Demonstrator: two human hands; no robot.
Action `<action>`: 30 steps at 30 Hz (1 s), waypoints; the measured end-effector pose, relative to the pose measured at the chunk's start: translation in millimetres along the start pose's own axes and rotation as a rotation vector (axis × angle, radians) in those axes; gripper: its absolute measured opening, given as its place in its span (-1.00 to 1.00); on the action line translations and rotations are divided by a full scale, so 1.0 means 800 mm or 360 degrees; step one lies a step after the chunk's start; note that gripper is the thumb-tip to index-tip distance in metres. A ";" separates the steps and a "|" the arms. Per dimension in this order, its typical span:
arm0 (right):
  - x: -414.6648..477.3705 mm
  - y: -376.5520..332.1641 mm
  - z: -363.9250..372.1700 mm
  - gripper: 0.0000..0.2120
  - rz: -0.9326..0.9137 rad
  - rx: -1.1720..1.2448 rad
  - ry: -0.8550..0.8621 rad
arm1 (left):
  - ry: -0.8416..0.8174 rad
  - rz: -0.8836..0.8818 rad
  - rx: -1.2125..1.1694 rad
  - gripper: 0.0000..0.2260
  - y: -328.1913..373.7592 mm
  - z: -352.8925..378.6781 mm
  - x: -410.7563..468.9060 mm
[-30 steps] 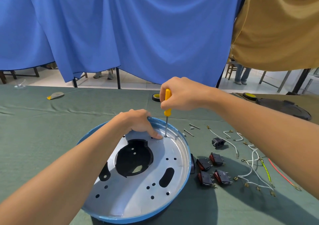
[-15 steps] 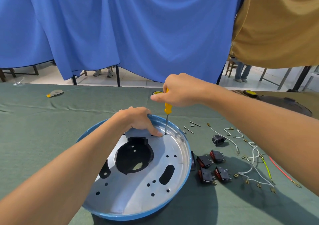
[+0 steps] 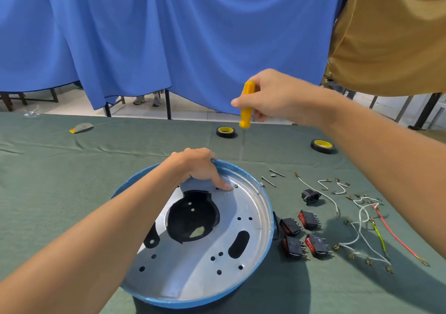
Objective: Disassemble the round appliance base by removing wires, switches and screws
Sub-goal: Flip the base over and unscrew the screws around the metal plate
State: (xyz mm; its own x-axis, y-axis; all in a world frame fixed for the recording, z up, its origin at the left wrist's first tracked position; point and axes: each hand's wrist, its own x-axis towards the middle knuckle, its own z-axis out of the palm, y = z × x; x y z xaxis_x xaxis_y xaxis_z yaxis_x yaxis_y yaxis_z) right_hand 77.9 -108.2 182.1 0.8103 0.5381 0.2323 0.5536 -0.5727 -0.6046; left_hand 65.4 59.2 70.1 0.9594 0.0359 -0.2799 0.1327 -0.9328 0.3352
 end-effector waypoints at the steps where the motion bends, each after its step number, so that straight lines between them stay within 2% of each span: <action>1: 0.000 0.003 -0.006 -0.73 0.0003 0.0020 -0.0046 | 0.0003 0.0000 -0.0006 -0.49 0.000 0.000 0.000; 4: -0.004 0.016 -0.005 -0.76 -0.0051 -0.0272 -0.0234 | -0.0004 -0.0014 -0.0019 -0.45 0.000 0.001 0.000; 7: -0.015 0.029 0.026 -0.86 -0.0273 -0.0737 -0.0371 | 0.0008 -0.0016 -0.0016 -0.45 0.001 0.001 -0.002; 9: -0.021 0.038 0.049 -0.90 -0.0362 -0.0908 -0.0472 | -0.0001 -0.0008 -0.0021 -0.46 0.002 0.001 -0.001; 13: -0.017 0.052 0.077 -0.89 -0.0413 -0.1056 -0.0642 | 0.0041 -0.0011 0.0021 -0.46 0.002 0.002 0.002; 18: -0.013 0.055 0.089 -0.82 -0.0490 -0.1340 -0.0692 | 0.0042 0.0003 -0.0025 -0.53 0.001 0.002 0.005; 22: -0.009 0.055 0.095 -0.68 -0.0532 -0.1493 -0.0699 | 0.0034 0.0027 -0.0051 -0.45 0.001 0.002 0.004; 30: 0.002 0.049 0.100 -0.64 -0.0745 -0.1663 -0.0794 | 0.0020 0.0068 -0.0041 -0.47 -0.001 0.001 0.008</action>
State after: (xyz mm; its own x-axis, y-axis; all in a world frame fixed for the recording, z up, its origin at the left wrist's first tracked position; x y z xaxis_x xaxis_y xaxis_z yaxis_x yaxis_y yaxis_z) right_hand 85.9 -80.2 97.8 0.4593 0.8675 -0.1908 0.8419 -0.3567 0.4049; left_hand 71.6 59.8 67.7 0.9674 0.0007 -0.2532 0.0974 -0.9240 0.3697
